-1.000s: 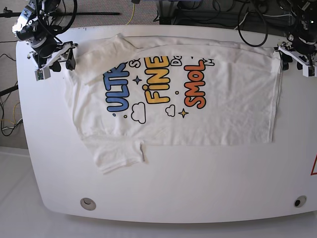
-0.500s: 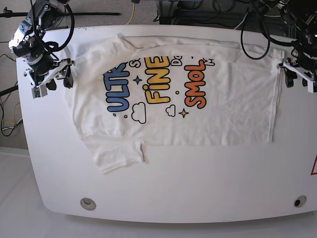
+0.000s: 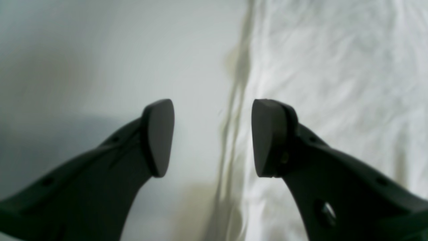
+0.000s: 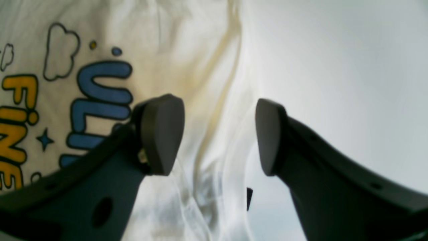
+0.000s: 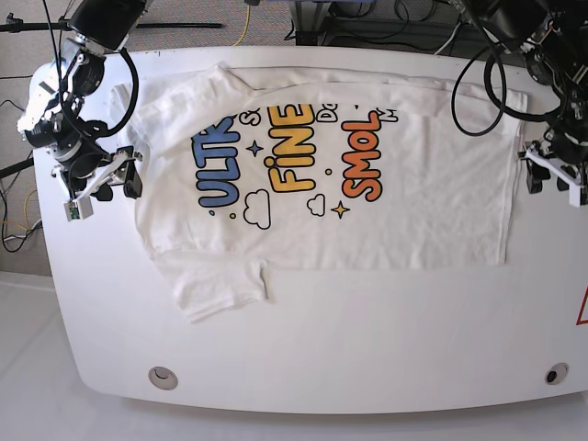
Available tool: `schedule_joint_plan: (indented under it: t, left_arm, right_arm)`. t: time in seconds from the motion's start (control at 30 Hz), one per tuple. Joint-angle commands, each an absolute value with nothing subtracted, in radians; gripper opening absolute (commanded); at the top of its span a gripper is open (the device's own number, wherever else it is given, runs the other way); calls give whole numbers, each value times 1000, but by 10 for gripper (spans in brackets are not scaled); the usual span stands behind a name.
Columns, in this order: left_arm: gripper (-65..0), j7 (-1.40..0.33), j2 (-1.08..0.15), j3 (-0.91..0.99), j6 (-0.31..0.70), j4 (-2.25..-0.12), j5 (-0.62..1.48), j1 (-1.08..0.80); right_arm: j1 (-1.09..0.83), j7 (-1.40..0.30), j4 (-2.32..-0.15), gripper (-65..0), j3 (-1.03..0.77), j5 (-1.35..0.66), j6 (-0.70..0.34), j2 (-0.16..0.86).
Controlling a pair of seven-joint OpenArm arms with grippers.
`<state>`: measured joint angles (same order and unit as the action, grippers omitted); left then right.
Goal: Fold the T-shirt properly
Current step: 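Move both grippers along the shirt's sides toward the hem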
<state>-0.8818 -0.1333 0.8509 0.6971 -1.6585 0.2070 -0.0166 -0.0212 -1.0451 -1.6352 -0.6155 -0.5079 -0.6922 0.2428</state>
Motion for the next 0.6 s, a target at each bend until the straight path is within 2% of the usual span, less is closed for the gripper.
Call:
schedule_joint_plan:
  t: [0.0,0.33,0.57]
  left_arm:
    - [-304,-847,-166,796,698,-1624,201,72]
    - [-291,-848,-187,612,698,-1572,168,204]
    - [-283,-838,-191,581,698,-1515,179,257]
  right_arm:
    - [36,-1036,-1598,-289,-604,-521,-698,259]
    - [133,-1037,-1512,-288,-567,-495,-698,256]
    - [180,-1030,-1465,-288,-557,-459,-698,254]
